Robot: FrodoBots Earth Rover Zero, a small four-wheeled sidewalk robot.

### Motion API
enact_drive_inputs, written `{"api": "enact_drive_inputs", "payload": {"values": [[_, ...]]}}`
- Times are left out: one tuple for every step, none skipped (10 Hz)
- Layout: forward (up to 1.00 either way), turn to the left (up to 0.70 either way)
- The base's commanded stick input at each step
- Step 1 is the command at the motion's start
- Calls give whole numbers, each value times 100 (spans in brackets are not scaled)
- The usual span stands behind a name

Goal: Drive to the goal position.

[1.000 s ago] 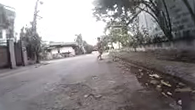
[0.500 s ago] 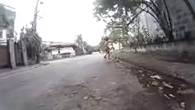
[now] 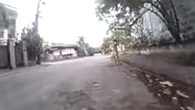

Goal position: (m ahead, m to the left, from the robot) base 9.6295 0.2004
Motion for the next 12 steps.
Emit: {"api": "enact_drive_inputs", "payload": {"values": [[100,3],[100,3],[100,3],[100,3],[100,-12],[100,-28],[100,3],[100,3],[100,3],[100,3],[100,3],[100,3]]}}
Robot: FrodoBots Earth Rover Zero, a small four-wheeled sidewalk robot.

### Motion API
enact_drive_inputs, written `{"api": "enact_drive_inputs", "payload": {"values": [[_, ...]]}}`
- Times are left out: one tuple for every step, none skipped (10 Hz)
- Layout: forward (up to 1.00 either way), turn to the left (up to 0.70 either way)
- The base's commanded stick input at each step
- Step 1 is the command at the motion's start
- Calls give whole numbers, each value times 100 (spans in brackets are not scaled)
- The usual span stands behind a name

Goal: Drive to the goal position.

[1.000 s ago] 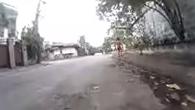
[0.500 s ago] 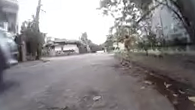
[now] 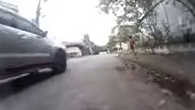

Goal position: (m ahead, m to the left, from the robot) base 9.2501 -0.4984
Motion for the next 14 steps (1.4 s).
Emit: {"api": "enact_drive_inputs", "payload": {"values": [[100,3],[100,3],[100,3],[100,3],[100,3],[100,3],[100,3],[100,3],[100,3],[100,3],[100,3],[100,3],[100,3],[100,3]]}}
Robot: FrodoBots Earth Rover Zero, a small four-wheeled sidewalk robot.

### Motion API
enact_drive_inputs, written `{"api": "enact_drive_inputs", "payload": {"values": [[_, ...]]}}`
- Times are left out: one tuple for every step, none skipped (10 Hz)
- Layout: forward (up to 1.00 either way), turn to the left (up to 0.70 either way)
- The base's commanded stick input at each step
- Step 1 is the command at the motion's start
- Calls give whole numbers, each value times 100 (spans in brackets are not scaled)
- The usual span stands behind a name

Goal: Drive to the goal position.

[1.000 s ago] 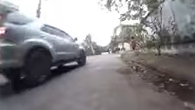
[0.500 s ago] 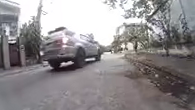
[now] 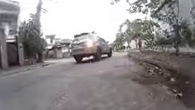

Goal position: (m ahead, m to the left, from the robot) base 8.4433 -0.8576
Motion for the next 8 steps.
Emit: {"api": "enact_drive_inputs", "payload": {"values": [[100,3],[100,-1],[100,-37],[100,-37],[100,-37],[100,-37],[100,-37],[100,-28]]}}
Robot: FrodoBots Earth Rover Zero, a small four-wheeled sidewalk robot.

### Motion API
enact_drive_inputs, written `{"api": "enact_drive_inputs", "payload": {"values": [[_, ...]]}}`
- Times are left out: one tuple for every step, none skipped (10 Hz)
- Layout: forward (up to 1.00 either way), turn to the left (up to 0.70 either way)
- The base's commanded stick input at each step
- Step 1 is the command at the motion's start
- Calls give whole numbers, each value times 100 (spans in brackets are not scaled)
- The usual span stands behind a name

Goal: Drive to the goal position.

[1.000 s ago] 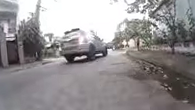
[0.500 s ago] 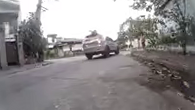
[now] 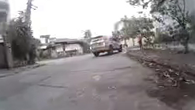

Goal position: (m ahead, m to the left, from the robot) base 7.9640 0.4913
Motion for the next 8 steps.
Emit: {"api": "enact_drive_inputs", "payload": {"values": [[100,-10],[100,3],[100,3],[100,3],[100,3],[100,-31],[100,-37],[100,-17]]}}
